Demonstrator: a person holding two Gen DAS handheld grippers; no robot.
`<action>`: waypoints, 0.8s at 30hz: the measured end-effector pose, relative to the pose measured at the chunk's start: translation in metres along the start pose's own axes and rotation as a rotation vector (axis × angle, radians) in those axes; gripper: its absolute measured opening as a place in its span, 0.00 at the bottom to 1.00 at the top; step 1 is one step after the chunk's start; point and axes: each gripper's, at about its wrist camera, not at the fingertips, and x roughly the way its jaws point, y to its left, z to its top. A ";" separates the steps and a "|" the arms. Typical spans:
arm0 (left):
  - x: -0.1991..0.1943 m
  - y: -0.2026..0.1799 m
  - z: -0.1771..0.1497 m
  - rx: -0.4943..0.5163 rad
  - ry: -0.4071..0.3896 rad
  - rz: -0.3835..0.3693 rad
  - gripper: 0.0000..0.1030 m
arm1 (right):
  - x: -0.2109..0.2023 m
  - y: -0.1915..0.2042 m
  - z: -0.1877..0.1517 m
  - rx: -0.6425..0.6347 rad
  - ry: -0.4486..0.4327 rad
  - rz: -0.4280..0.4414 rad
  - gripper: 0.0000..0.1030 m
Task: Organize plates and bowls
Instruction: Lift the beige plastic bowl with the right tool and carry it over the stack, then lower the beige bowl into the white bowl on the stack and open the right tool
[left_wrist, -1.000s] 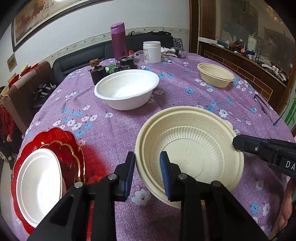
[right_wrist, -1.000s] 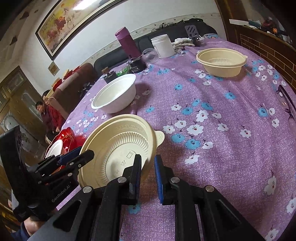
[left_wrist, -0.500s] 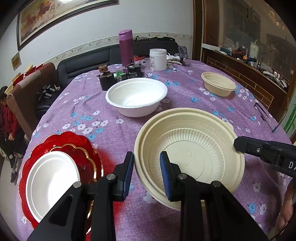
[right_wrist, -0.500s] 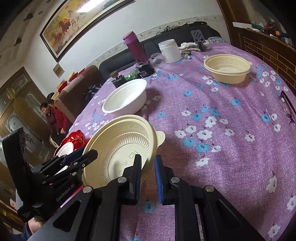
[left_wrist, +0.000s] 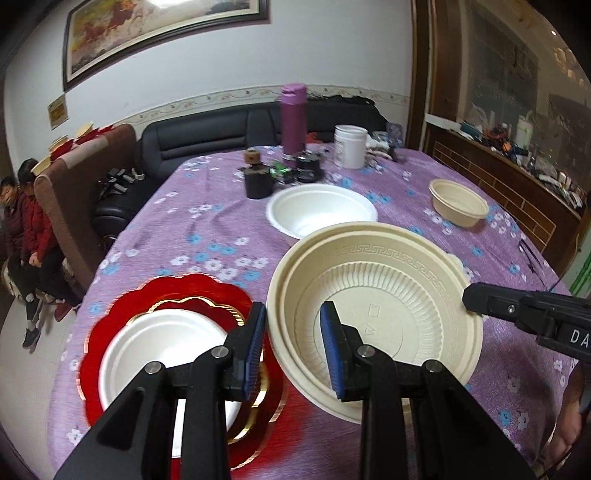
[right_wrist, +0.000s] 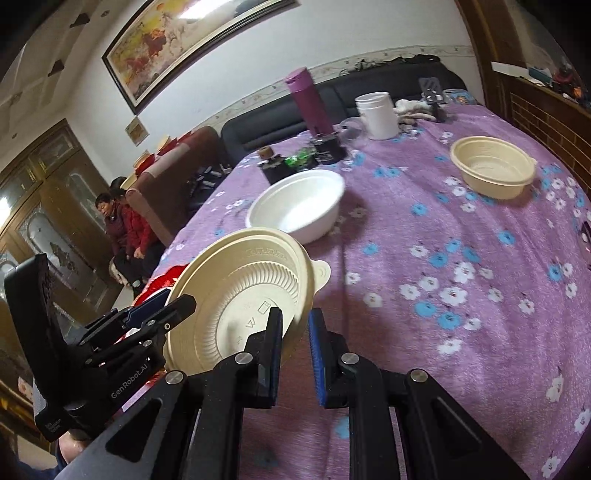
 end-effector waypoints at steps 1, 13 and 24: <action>-0.003 0.006 0.000 -0.009 -0.005 0.009 0.27 | 0.002 0.005 0.002 -0.006 0.006 0.011 0.16; -0.028 0.070 -0.007 -0.105 -0.025 0.100 0.29 | 0.035 0.063 0.014 -0.065 0.061 0.101 0.16; -0.034 0.123 -0.018 -0.179 -0.006 0.178 0.29 | 0.087 0.115 0.012 -0.103 0.162 0.162 0.16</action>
